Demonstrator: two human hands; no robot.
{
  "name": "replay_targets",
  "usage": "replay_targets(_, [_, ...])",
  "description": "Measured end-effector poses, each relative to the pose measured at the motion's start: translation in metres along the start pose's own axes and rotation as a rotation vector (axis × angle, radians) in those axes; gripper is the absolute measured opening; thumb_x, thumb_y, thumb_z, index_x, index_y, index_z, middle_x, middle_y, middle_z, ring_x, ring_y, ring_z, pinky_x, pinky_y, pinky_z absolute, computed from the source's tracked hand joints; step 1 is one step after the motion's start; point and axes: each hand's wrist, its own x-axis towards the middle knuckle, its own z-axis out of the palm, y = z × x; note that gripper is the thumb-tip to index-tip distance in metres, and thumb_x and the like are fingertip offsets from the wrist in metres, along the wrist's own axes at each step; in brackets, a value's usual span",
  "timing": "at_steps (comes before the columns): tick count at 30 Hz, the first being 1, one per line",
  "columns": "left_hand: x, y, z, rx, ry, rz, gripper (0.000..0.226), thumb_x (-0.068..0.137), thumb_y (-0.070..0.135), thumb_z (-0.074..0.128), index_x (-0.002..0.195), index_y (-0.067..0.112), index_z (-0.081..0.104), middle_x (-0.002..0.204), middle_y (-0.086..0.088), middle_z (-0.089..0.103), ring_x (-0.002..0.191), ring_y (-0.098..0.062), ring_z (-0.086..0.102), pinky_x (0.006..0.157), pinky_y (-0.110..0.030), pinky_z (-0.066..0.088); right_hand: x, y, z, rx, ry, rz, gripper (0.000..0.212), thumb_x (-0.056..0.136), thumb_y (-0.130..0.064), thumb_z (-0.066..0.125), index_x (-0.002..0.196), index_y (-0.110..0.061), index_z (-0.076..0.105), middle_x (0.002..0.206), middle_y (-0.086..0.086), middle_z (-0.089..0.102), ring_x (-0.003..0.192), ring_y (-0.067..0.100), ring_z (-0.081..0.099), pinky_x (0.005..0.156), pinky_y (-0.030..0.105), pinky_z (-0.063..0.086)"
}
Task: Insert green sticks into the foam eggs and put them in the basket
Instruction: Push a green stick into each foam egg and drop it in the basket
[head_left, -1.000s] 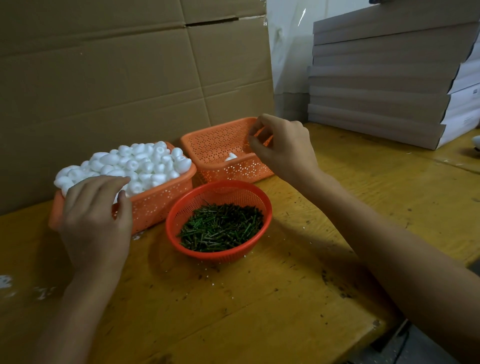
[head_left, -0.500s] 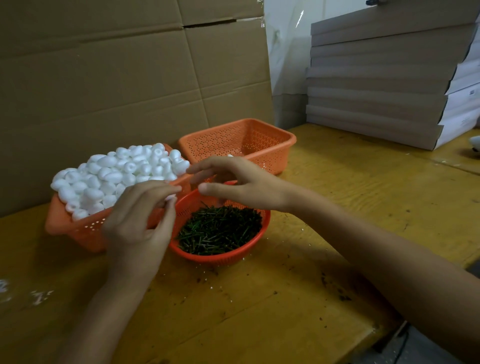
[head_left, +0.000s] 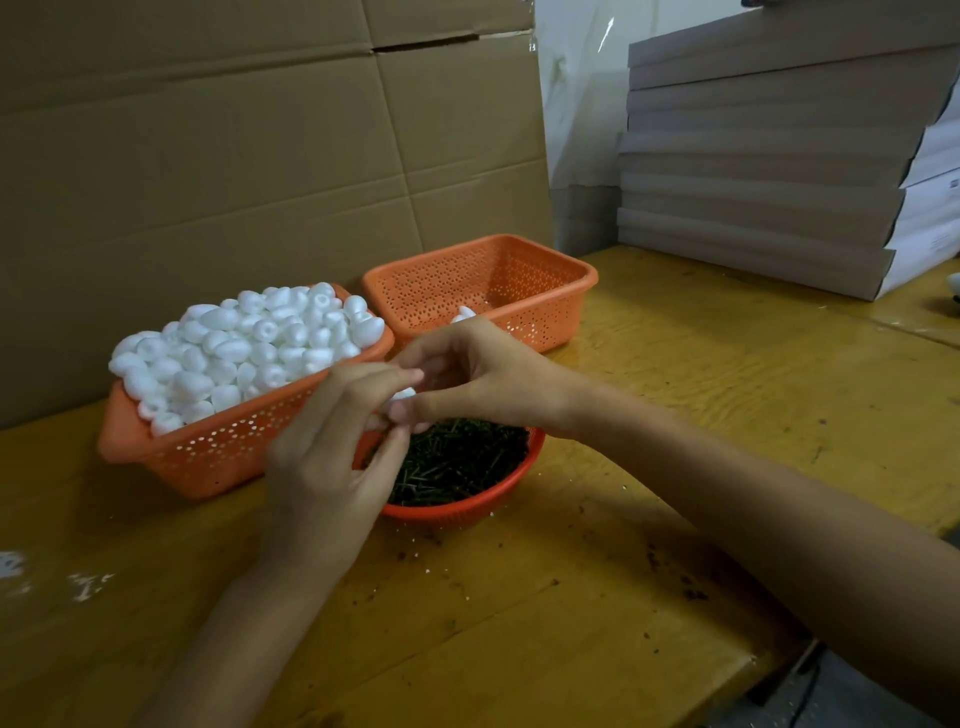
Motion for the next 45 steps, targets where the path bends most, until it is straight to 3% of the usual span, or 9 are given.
replay_targets(5, [0.001, 0.001, 0.000, -0.022, -0.023, -0.002, 0.046, 0.092, 0.000, 0.076, 0.134, 0.011, 0.061, 0.136, -0.001, 0.062, 0.119, -0.025, 0.069, 0.085, -0.044, 0.064, 0.001, 0.000, 0.001, 0.038, -0.003, -0.001, 0.023, 0.094, 0.006, 0.071, 0.116, 0.012, 0.066, 0.108, 0.026, 0.075, 0.102, 0.038, 0.075, 0.092, 0.039, 0.061])
replay_targets(7, [0.002, -0.001, -0.002, 0.012, -0.010, -0.044, 0.049, 0.090, 0.001, 0.081, 0.135, 0.010, 0.063, 0.135, -0.004, 0.060, 0.111, -0.029, 0.069, 0.084, -0.045, 0.062, 0.001, -0.002, -0.001, 0.069, 0.032, 0.023, 0.029, 0.096, 0.002, 0.070, 0.124, 0.007, 0.065, 0.109, 0.019, 0.077, 0.101, 0.028, 0.076, 0.090, 0.034, 0.061])
replay_targets(11, [0.003, -0.003, -0.004, 0.099, -0.025, -0.156, 0.050, 0.084, 0.008, 0.088, 0.130, 0.006, 0.071, 0.120, -0.007, 0.070, 0.083, -0.026, 0.067, 0.078, -0.043, 0.059, 0.001, -0.003, -0.006, 0.089, 0.048, 0.081, 0.036, 0.102, -0.007, 0.065, 0.137, -0.001, 0.059, 0.113, 0.022, 0.076, 0.111, 0.037, 0.073, 0.098, 0.045, 0.061])
replay_targets(15, [0.002, -0.006, -0.005, -0.064, -0.013, -0.267, 0.033, 0.089, 0.021, 0.082, 0.121, 0.012, 0.075, 0.111, -0.001, 0.075, 0.086, -0.020, 0.073, 0.072, -0.044, 0.063, -0.001, -0.003, -0.003, 0.014, 0.038, 0.114, 0.038, 0.105, -0.012, 0.061, 0.141, -0.002, 0.055, 0.115, 0.022, 0.075, 0.111, 0.034, 0.073, 0.094, 0.045, 0.062])
replay_targets(21, [0.003, -0.007, -0.002, -0.444, 0.022, -0.539, 0.025, 0.092, 0.032, 0.082, 0.114, 0.044, 0.077, 0.114, 0.009, 0.079, 0.110, -0.014, 0.075, 0.092, -0.025, 0.061, -0.001, -0.003, -0.004, -0.037, -0.002, 0.135, 0.035, 0.110, -0.018, 0.052, 0.141, -0.002, 0.054, 0.123, 0.021, 0.071, 0.109, 0.028, 0.075, 0.090, 0.044, 0.064])
replay_targets(28, [0.003, -0.011, 0.000, -0.684, 0.002, -0.614, 0.022, 0.095, 0.024, 0.079, 0.114, 0.035, 0.079, 0.116, 0.002, 0.080, 0.115, -0.016, 0.075, 0.091, -0.021, 0.060, -0.002, 0.000, -0.005, -0.097, -0.096, 0.111, 0.034, 0.114, -0.019, 0.040, 0.144, -0.005, 0.049, 0.129, 0.017, 0.068, 0.118, 0.025, 0.071, 0.094, 0.051, 0.061])
replay_targets(35, [0.005, -0.019, -0.001, -0.697, 0.121, -0.718, 0.017, 0.097, 0.040, 0.076, 0.112, 0.032, 0.078, 0.108, -0.004, 0.081, 0.098, -0.025, 0.079, 0.081, -0.027, 0.063, 0.001, 0.003, -0.014, -0.711, 0.052, 0.031, 0.032, 0.104, -0.027, 0.065, 0.131, -0.012, 0.059, 0.111, 0.000, 0.076, 0.103, 0.016, 0.070, 0.095, 0.041, 0.053])
replay_targets(40, [0.005, -0.017, 0.001, -0.711, 0.161, -0.721, 0.012, 0.099, 0.033, 0.072, 0.109, 0.030, 0.077, 0.101, -0.008, 0.079, 0.083, -0.029, 0.079, 0.071, -0.029, 0.064, -0.001, 0.002, -0.014, -0.902, -0.251, 0.162, 0.036, 0.091, -0.045, 0.077, 0.122, -0.026, 0.076, 0.119, -0.010, 0.075, 0.106, 0.009, 0.067, 0.093, 0.027, 0.050])
replay_targets(45, [0.005, -0.015, -0.001, -0.694, 0.114, -0.725, 0.022, 0.099, 0.034, 0.070, 0.117, 0.023, 0.074, 0.097, -0.009, 0.079, 0.072, -0.029, 0.078, 0.062, -0.029, 0.061, -0.001, 0.004, -0.013, -0.890, -0.253, 0.149, 0.027, 0.093, -0.035, 0.078, 0.119, -0.029, 0.079, 0.118, -0.012, 0.075, 0.104, 0.008, 0.068, 0.095, 0.027, 0.049])
